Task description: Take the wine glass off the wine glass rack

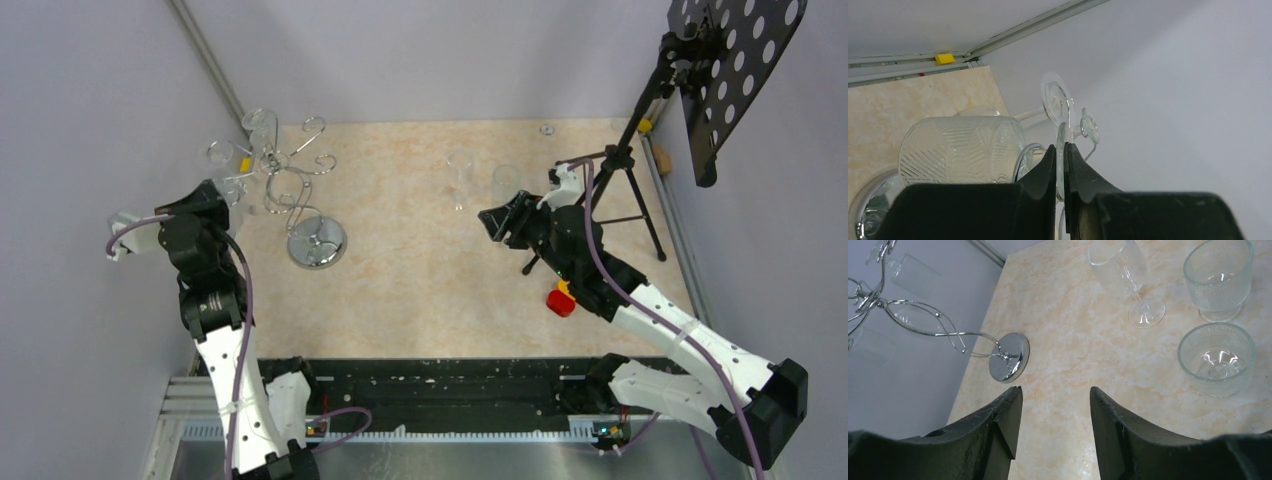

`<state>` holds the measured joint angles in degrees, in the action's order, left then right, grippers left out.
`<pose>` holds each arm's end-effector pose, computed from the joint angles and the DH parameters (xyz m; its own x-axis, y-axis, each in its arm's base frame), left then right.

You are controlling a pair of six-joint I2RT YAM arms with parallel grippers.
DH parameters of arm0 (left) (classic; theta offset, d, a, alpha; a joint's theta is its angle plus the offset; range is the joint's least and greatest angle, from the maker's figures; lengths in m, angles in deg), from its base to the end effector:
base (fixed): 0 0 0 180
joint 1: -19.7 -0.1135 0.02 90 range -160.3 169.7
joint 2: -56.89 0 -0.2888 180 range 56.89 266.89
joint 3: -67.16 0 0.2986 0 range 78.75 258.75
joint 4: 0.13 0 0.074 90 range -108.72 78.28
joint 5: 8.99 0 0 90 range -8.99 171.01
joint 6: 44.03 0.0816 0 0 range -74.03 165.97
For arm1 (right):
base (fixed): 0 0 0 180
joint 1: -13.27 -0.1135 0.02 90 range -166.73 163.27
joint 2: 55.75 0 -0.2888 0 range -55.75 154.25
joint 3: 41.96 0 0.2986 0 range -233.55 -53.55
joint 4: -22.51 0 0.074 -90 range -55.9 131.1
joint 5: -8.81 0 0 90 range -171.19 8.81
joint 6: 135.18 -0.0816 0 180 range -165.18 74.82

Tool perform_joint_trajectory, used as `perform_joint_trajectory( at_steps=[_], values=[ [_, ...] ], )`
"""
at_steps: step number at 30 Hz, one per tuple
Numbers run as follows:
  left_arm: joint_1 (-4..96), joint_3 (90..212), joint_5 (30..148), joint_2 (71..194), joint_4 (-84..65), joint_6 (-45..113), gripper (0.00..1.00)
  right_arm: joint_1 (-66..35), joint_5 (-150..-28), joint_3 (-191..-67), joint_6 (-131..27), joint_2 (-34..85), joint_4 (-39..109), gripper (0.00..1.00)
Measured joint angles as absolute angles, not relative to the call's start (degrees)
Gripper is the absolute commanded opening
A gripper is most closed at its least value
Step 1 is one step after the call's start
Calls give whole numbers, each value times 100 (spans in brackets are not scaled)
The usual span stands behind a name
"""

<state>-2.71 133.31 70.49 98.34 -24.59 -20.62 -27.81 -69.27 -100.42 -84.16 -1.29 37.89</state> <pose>0.2061 0.1011 0.4301 0.5004 -0.7696 -0.3966 -0.2124 0.3349 -0.9180 0.2378 0.1850 0.3390 -0.4241 0.4469 -0.7877 -0.2876 0.7583 0.5850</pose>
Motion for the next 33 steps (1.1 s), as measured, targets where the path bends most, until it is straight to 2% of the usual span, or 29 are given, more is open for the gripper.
perform_joint_trajectory(
  at_steps=[8,19,33],
  values=[
    [-271,13154,7296,9993,-1879,-2280,0,-2767,-6929,-10042,-8416,-125,3787,53],
    [-271,13154,8277,10203,-1794,-2311,0,-2697,-6925,-10040,-8414,-125,3789,53],
    [-271,13567,8618,9836,-3029,-2081,0,-2693,-7045,-10040,-8427,-121,3787,56]
  ],
)
